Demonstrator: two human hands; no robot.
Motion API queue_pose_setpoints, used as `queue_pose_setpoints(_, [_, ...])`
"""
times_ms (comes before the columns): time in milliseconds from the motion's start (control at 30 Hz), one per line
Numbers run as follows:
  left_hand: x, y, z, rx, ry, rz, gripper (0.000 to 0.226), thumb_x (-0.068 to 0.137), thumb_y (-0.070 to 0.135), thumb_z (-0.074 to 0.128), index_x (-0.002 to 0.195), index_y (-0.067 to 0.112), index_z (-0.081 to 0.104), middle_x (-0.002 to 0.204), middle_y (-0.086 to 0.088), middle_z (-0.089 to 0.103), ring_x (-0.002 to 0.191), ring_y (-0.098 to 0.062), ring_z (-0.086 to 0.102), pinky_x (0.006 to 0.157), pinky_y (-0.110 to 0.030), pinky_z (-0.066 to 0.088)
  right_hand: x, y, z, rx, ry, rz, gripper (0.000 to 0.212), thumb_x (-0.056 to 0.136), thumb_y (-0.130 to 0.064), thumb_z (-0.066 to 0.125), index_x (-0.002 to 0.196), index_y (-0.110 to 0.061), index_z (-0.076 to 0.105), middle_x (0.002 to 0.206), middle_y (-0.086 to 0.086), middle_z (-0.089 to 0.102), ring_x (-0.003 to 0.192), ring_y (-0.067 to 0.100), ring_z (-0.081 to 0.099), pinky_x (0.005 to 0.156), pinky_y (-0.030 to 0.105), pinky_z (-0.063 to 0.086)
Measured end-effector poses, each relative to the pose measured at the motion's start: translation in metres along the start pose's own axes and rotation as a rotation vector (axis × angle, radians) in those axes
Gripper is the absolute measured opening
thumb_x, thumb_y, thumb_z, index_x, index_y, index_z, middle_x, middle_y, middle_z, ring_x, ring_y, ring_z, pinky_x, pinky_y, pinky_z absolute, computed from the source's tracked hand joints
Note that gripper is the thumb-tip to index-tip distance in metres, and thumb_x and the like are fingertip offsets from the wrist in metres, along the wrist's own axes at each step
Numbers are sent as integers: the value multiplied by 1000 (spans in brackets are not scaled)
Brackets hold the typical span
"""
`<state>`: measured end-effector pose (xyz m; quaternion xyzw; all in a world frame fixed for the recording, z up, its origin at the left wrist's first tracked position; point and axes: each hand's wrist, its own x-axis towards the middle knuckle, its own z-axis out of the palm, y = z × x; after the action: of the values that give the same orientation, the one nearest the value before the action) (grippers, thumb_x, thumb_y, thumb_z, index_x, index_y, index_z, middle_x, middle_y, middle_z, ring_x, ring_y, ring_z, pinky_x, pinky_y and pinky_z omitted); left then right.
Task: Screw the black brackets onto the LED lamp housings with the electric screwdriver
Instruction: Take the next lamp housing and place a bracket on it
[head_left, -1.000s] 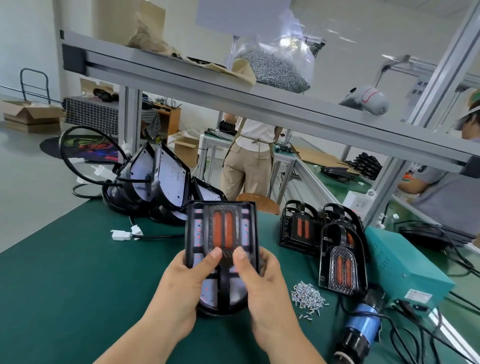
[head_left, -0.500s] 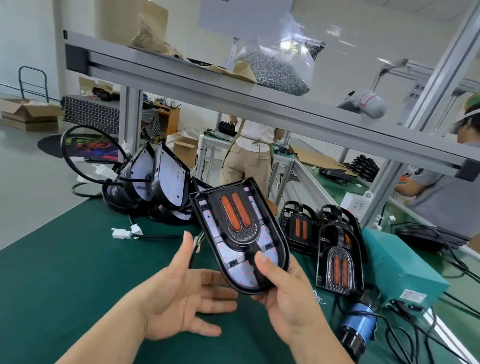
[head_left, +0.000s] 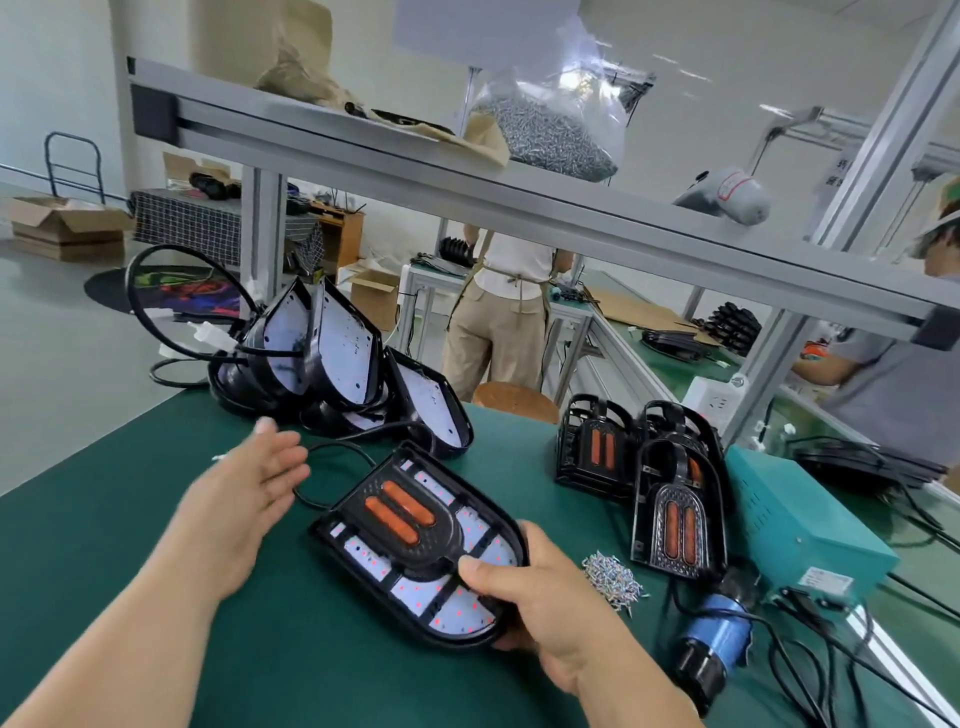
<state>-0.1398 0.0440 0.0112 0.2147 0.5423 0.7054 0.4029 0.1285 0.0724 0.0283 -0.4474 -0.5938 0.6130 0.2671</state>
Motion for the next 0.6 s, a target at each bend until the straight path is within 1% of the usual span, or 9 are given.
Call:
queue_pose_setpoints(33, [-1, -4, 7, 144, 43, 13, 39, 98, 54, 49, 104, 18, 64, 104, -1, 64, 89, -12, 61, 90, -36, 47, 1, 0, -1, 8, 9, 6, 59, 60, -34, 77, 114, -29, 54, 88, -8, 75, 69, 10, 68, 54, 22, 47])
queue_pose_setpoints(100, [-9, -6, 20, 344, 39, -10, 52, 86, 67, 57, 99, 17, 63, 95, -4, 61, 83, -18, 61, 78, -37, 53, 1, -1, -5, 21, 13, 2, 58, 61, -32, 76, 114, -35, 53, 93, -9, 76, 71, 10, 69, 54, 22, 48])
queue_pose_setpoints(167, [-17, -7, 24, 478, -113, -62, 69, 68, 82, 62, 98, 20, 67, 98, -2, 68, 93, -21, 66, 78, -38, 57, 1, -2, -9, 26, -9, -15, 58, 63, -30, 77, 115, -37, 53, 96, -9, 76, 74, 10, 70, 54, 23, 49])
queue_pose_setpoints(233, [-19, -7, 24, 574, -303, -76, 68, 63, 79, 68, 96, 20, 76, 99, -3, 76, 96, -24, 71, 87, -40, 57, 0, -3, -12, 10, -56, -45, 57, 65, -26, 77, 115, -37, 53, 99, -7, 76, 79, 11, 70, 59, 25, 51])
queue_pose_setpoints(300, [-26, -2, 24, 519, -475, -90, 48, 69, 61, 75, 94, 20, 80, 98, -9, 78, 93, -25, 74, 86, -35, 56, -1, -5, -16, -16, -104, -73, 58, 66, -21, 78, 116, -37, 53, 101, -6, 75, 82, 11, 70, 63, 27, 53])
queue_pose_setpoints(367, [-29, -1, 25, 432, -552, -89, 42, 72, 50, 71, 97, 18, 80, 100, -14, 77, 93, -27, 75, 79, -32, 58, -1, -7, -20, -51, -120, -83, 59, 66, -19, 78, 117, -38, 54, 101, -6, 75, 84, 11, 69, 68, 29, 54])
queue_pose_setpoints(467, [-36, -4, 31, 352, -611, -61, 40, 80, 38, 66, 107, 10, 72, 102, -14, 76, 93, -28, 75, 72, -28, 60, -2, -9, -26, -59, -122, -89, 59, 65, -19, 79, 117, -36, 57, 101, -4, 75, 86, 13, 69, 77, 38, 53])
queue_pose_setpoints(533, [-43, -7, 39, 333, -600, -74, 37, 85, 34, 63, 114, 12, 65, 102, -12, 77, 92, -26, 75, 67, -25, 59, -2, -10, -31, -24, -113, -83, 57, 66, -23, 80, 118, -34, 59, 103, -4, 75, 87, 14, 69, 74, 35, 54])
queue_pose_setpoints(600, [-49, -8, 46, 302, -590, -109, 36, 85, 35, 64, 115, 16, 62, 102, -10, 77, 91, -23, 75, 63, -26, 59, -1, -9, -32, -5, -65, -65, 59, 63, -30, 87, 117, -30, 62, 103, -4, 76, 88, 16, 71, 69, 31, 56])
